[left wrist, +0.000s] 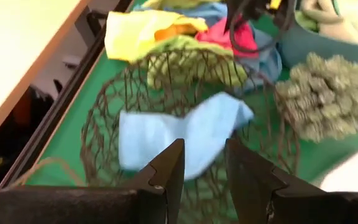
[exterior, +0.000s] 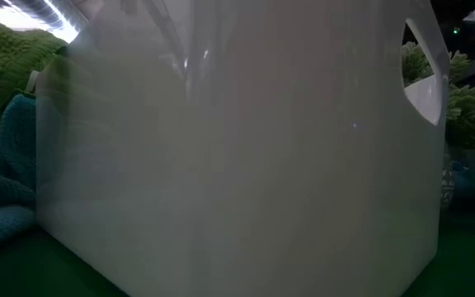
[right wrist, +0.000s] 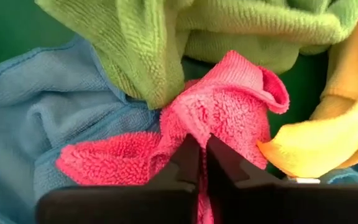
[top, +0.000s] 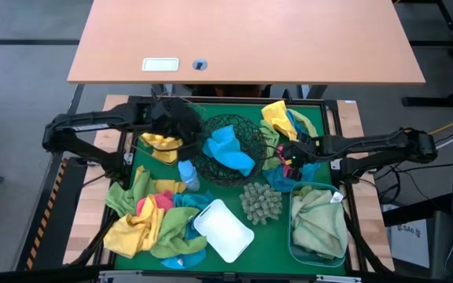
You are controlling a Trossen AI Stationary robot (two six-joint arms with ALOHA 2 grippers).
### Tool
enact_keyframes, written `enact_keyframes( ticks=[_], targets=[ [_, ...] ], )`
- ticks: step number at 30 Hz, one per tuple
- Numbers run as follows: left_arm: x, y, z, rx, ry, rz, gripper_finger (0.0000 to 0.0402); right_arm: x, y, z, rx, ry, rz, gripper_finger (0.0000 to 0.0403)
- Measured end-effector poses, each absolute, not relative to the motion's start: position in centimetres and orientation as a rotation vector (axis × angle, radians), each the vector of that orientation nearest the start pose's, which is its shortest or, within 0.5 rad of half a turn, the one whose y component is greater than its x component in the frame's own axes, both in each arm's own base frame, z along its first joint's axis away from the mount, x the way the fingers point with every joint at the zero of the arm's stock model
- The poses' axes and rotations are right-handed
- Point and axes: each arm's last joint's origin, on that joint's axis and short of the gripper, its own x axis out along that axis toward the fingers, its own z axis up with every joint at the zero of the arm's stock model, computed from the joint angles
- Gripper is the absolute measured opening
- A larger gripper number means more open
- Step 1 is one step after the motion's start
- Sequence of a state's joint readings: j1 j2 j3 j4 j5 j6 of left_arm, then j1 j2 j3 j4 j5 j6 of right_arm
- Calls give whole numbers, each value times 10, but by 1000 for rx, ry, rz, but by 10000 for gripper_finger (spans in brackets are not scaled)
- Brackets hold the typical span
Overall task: Sort microfiber towel by color & place in baskets
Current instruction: Put the pink microfiber cloth into the white bin
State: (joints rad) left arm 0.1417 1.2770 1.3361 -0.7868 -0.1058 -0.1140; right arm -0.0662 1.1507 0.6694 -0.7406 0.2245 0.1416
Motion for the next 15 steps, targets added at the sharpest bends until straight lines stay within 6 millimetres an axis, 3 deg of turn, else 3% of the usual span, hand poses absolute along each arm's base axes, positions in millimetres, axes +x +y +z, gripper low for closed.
enact_keyframes(
  ticks=[3,7,15],
  targets=[
    [231,27,374,-153,746,284,103,192,-19,203,11,1194,-328,21],
    [197,12,386,-221,745,275,101,198,-20,229,13,1173,-327,23],
    [140,-6,396,-400,779,246,101,210,-19,316,49,984,-297,12]
  ],
)
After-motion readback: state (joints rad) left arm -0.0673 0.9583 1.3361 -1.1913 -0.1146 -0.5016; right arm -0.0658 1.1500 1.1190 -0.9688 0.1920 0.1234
